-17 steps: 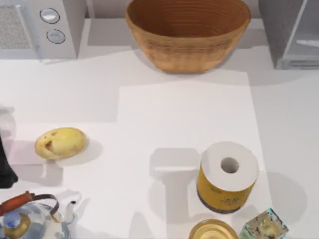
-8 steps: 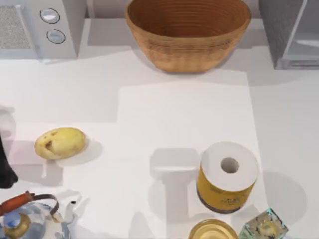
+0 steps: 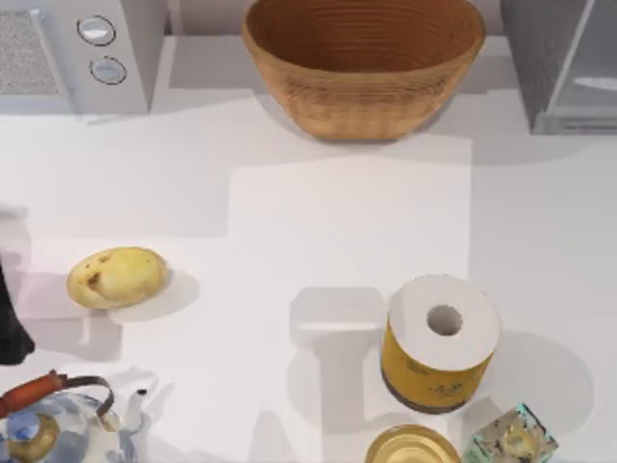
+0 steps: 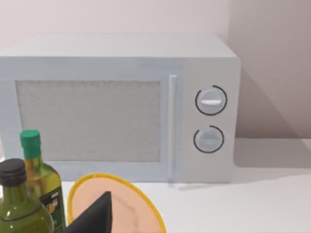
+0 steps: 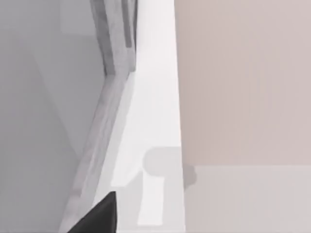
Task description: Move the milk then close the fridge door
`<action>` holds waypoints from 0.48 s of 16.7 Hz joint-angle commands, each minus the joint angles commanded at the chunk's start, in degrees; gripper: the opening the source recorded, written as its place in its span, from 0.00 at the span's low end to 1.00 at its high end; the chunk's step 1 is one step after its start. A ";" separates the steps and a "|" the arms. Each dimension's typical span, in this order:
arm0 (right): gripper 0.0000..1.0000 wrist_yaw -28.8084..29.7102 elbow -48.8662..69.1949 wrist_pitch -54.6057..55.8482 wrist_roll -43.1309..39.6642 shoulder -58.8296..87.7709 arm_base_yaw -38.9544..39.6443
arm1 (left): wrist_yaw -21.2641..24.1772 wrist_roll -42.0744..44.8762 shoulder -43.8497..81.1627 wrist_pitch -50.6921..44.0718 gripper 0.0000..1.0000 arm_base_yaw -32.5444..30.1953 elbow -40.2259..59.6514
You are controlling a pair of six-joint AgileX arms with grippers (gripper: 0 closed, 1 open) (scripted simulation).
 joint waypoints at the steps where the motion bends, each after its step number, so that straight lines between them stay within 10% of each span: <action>1: 1.00 0.00 0.00 0.00 0.00 0.00 0.00 | 0.00 0.00 0.00 0.00 1.00 0.00 0.00; 8: 1.00 4.37 -3.09 2.68 3.51 -0.32 4.37 | 0.00 0.00 0.00 0.00 1.00 0.00 0.00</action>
